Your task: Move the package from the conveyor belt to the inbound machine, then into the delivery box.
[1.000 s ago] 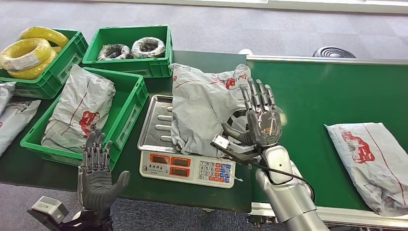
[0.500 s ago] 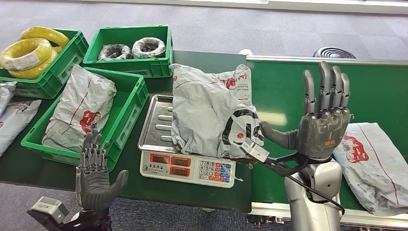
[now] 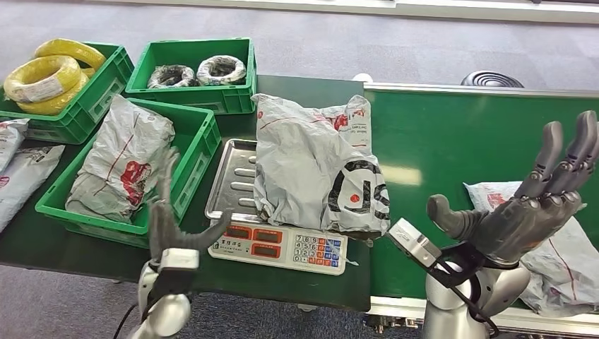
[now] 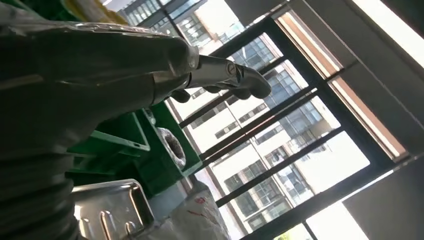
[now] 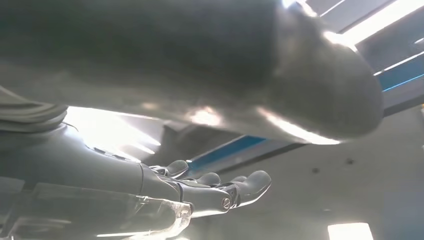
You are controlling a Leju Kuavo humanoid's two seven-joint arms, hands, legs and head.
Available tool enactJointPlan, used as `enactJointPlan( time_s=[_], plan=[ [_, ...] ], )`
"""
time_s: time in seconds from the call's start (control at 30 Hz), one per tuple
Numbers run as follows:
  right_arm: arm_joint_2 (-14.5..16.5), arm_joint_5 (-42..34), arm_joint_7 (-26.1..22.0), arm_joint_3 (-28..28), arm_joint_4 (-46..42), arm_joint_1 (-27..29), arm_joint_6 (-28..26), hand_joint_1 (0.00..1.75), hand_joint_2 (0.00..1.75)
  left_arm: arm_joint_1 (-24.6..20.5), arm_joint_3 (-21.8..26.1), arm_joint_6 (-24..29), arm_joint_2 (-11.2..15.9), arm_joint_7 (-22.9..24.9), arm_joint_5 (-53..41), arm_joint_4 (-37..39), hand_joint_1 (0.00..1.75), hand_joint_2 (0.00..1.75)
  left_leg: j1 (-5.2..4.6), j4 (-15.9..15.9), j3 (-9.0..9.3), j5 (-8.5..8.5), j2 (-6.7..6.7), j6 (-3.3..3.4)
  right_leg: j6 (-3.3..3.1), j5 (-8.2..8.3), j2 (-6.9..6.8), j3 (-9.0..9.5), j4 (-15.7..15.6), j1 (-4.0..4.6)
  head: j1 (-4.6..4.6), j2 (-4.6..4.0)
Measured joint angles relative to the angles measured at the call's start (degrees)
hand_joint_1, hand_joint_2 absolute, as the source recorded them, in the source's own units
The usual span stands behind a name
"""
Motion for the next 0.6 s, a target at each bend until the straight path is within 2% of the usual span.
enactJointPlan(
  time_s=[0.1,0.23,0.4,0.6],
  plan=[
    [1.2,-0.7,1.6,0.2,-0.1,0.2,0.0,0.0,0.0,-10.5,-4.2,-2.8,-3.3,8.0,-11.3,9.4,0.0,1.75,-0.05,0.0,-0.02,0.09,0.09,0.01,0.03,0.17,0.07,0.0,0.0,-0.05,0.0,0.0],
    [1.8,-0.6,2.8,0.6,-0.2,0.6,0.0,0.0,0.0,-19.3,-8.7,-4.3,-7.7,12.1,-17.7,20.0,0.0,1.75,-0.06,0.0,-0.04,0.1,0.15,0.0,0.05,0.19,0.14,-0.07,0.0,-0.07,-0.01,0.0],
    [1.8,-0.6,3.5,0.8,-0.2,0.7,0.0,0.0,0.0,-24.3,-12.8,-4.0,-11.6,16.1,-24.4,31.0,0.0,1.75,-0.04,0.0,-0.21,0.1,0.18,0.0,0.04,0.19,0.17,-0.26,0.0,-0.05,-0.02,0.0],
    [1.8,0.0,5.0,1.0,-0.2,0.8,0.0,0.0,0.0,-27.0,-16.0,-4.0,-14.1,17.4,-27.3,40.2,0.0,1.75,-0.03,0.0,-0.25,0.1,0.22,0.0,0.04,0.18,0.2,-0.29,0.0,-0.03,-0.01,0.0]
  ],
)
